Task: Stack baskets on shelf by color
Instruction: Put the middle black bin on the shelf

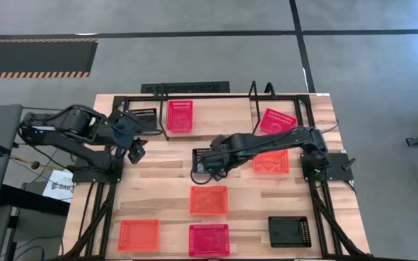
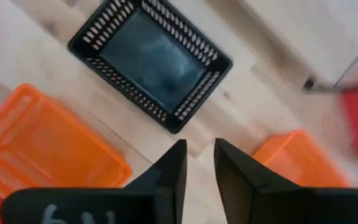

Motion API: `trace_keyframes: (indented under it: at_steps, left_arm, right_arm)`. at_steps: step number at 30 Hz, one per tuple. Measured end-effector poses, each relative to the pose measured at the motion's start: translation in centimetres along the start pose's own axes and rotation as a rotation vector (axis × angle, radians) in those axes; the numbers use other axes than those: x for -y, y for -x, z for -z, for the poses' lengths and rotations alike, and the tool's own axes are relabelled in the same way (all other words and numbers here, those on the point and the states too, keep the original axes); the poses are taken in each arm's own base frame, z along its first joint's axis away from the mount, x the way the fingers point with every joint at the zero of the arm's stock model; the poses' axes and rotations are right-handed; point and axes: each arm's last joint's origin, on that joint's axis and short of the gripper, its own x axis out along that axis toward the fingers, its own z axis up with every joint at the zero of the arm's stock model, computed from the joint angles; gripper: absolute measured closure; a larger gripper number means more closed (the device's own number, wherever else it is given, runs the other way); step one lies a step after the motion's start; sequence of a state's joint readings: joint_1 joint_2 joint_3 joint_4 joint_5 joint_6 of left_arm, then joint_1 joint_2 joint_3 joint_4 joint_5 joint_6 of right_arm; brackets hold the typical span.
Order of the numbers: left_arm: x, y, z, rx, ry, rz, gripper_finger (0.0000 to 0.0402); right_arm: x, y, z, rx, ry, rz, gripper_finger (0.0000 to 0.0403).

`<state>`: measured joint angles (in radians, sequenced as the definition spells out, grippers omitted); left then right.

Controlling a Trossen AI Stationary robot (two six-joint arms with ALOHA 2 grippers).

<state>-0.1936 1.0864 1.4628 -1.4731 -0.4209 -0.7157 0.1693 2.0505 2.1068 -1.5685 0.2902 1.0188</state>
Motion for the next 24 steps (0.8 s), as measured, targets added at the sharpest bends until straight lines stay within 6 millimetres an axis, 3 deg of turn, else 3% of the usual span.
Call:
trace_keyframes:
  at_steps: [5,13,17,24]
  left_arm:
    - [0.0,-0.3,0.2,-0.003,-0.011,-0.017,0.0215]
    - [-0.1,-0.2,0.2,-0.001,-0.040,-0.017,0.0215]
    - [0.0,-0.3,0.2,-0.003,-0.044,-0.015,0.0215]
    - [0.1,-0.3,0.2,-0.013,-0.046,-0.008,0.0215]
  right_arm:
    - [-0.9,-1.2,0.5,0.006,-0.178,0.010,0.0285]
    - [-1.3,-6.6,2.8,-0.103,-0.339,0.133,0.0264]
    - [-1.5,-8.0,2.5,-0.100,-0.348,0.091,0.0259]
    - [-0.9,-8.7,0.5,-0.056,-0.318,0.065,0.0261]
